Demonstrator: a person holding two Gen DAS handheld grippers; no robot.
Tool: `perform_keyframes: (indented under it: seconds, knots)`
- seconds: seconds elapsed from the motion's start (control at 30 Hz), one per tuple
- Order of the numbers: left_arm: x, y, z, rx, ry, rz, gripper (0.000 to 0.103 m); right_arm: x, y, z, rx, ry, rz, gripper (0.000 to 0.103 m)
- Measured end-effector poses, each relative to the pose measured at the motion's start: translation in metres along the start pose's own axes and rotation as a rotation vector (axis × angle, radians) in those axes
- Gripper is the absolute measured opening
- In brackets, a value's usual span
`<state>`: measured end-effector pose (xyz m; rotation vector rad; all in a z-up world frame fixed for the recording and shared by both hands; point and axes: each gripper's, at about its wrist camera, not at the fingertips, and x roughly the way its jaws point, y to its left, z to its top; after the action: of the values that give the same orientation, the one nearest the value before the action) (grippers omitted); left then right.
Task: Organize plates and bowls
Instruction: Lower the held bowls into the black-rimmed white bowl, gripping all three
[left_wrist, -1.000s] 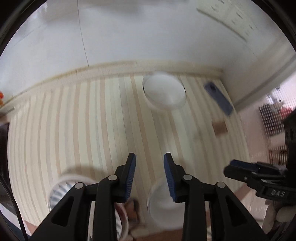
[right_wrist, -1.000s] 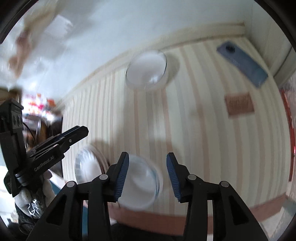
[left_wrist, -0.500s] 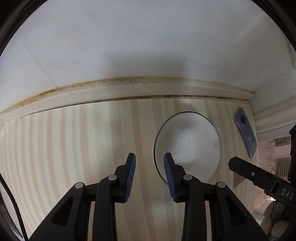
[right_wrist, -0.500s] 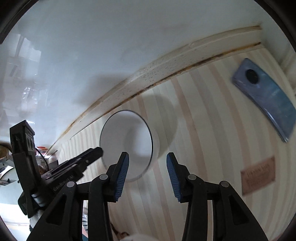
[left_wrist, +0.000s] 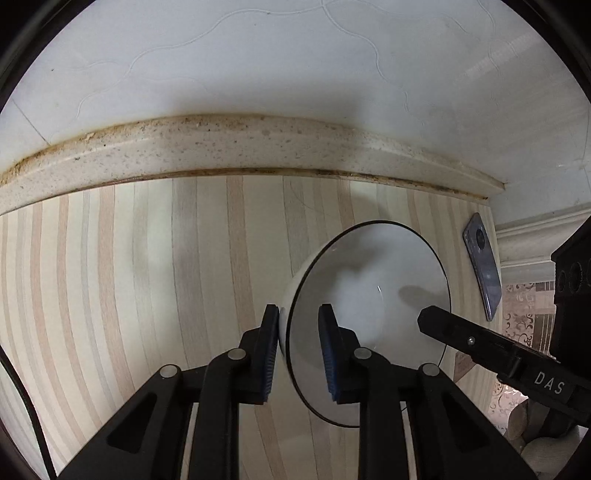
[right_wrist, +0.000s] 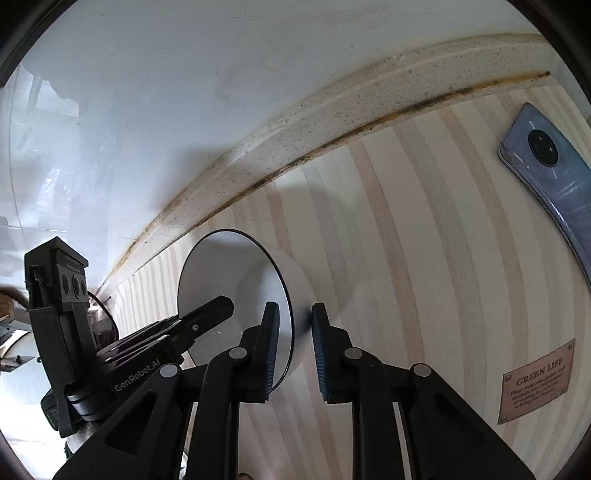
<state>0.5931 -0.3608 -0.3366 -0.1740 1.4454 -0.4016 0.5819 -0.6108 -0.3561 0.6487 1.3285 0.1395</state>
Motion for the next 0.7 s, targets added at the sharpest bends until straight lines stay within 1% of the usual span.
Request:
perform_keyframes:
  seconds: [0.13, 0.3, 0.47, 0.7]
  knots:
    - [-0.007, -0.001, -0.003, 0.002, -0.011, -0.001, 0.019, -0.006, 0.003, -0.003, -0.01, 0.0, 0.008, 0.02]
    - [-0.025, -0.005, -0.012, 0.012, -0.041, 0.01, 0.019, -0.018, 0.014, -0.016, -0.042, -0.012, 0.015, 0.02]
    - [-0.046, -0.017, -0.029, 0.036, -0.081, 0.037, 0.019, -0.038, 0.029, -0.036, -0.082, -0.031, 0.014, 0.02]
    - [-0.09, -0.024, -0.061, 0.06, -0.138, 0.039, 0.019, -0.075, 0.049, -0.075, -0.123, -0.062, 0.021, 0.02]
